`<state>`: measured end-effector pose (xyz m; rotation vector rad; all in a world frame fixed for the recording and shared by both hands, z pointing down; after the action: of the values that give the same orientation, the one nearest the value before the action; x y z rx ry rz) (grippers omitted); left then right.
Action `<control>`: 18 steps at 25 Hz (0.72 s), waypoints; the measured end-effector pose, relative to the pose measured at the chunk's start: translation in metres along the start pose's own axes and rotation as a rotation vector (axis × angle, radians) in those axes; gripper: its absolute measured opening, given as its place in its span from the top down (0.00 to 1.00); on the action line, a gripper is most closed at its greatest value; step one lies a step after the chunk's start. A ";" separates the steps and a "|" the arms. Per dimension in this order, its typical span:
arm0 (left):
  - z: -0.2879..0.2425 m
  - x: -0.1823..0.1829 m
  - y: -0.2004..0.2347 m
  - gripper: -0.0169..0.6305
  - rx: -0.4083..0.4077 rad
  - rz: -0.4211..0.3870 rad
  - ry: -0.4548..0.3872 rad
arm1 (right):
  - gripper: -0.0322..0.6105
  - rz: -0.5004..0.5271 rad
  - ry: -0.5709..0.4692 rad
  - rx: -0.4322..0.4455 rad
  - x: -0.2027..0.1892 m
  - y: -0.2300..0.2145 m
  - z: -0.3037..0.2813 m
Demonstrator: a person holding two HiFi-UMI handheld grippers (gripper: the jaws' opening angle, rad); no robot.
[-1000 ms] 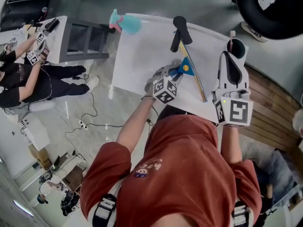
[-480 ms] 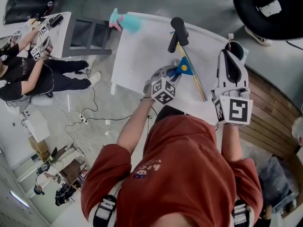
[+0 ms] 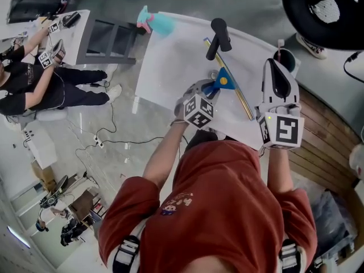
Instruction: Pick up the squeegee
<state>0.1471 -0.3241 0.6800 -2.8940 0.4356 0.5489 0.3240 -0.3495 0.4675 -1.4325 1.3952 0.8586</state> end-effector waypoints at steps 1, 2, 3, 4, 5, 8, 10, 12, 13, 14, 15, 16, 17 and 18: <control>0.003 -0.001 0.000 0.77 0.005 0.000 0.000 | 0.94 0.006 0.000 -0.005 0.001 0.003 0.002; 0.006 -0.003 0.001 0.77 0.010 -0.003 -0.001 | 0.94 0.014 0.001 -0.013 0.001 0.007 0.004; 0.009 -0.005 0.001 0.77 0.014 -0.003 -0.003 | 0.94 0.020 0.002 -0.022 0.001 0.010 0.006; 0.012 -0.007 0.002 0.77 0.014 0.000 -0.008 | 0.94 0.026 0.001 -0.030 0.000 0.015 0.008; 0.015 -0.010 0.003 0.77 0.013 0.009 -0.014 | 0.94 0.033 0.002 -0.036 -0.002 0.021 0.010; 0.025 -0.021 0.008 0.77 0.008 0.031 -0.031 | 0.94 0.045 0.002 -0.047 -0.004 0.046 0.016; 0.033 -0.025 0.010 0.77 0.005 0.036 -0.048 | 0.94 0.053 -0.002 -0.053 -0.002 0.062 0.022; 0.043 -0.027 0.011 0.77 0.001 0.037 -0.070 | 0.94 0.063 -0.005 -0.061 -0.001 0.076 0.027; 0.048 -0.029 0.012 0.77 0.001 0.035 -0.079 | 0.94 0.067 -0.006 -0.065 -0.001 0.082 0.030; 0.053 -0.032 0.012 0.77 0.005 0.031 -0.087 | 0.94 0.072 -0.007 -0.068 -0.001 0.089 0.033; 0.058 -0.035 0.012 0.77 0.010 0.026 -0.094 | 0.94 0.076 -0.010 -0.071 0.000 0.095 0.036; 0.063 -0.038 0.013 0.77 0.018 0.020 -0.101 | 0.94 0.081 -0.014 -0.074 0.000 0.102 0.039; 0.067 -0.041 0.013 0.77 0.025 0.015 -0.108 | 0.94 0.085 -0.019 -0.077 0.001 0.107 0.043; 0.072 -0.044 0.014 0.77 0.032 0.013 -0.116 | 0.94 0.089 -0.023 -0.081 0.002 0.113 0.046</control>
<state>0.0796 -0.3106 0.6286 -2.8127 0.4424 0.7009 0.2183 -0.2980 0.4343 -1.4249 1.4299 0.9957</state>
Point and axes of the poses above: the fingertips, and each gripper's own axes: z backward along the fingers, y to its left, x out of its top, the point moved 2 cm from there along z, backward along the fingers, and after that the axes turned 9 degrees about y, right-handed, at the moved point
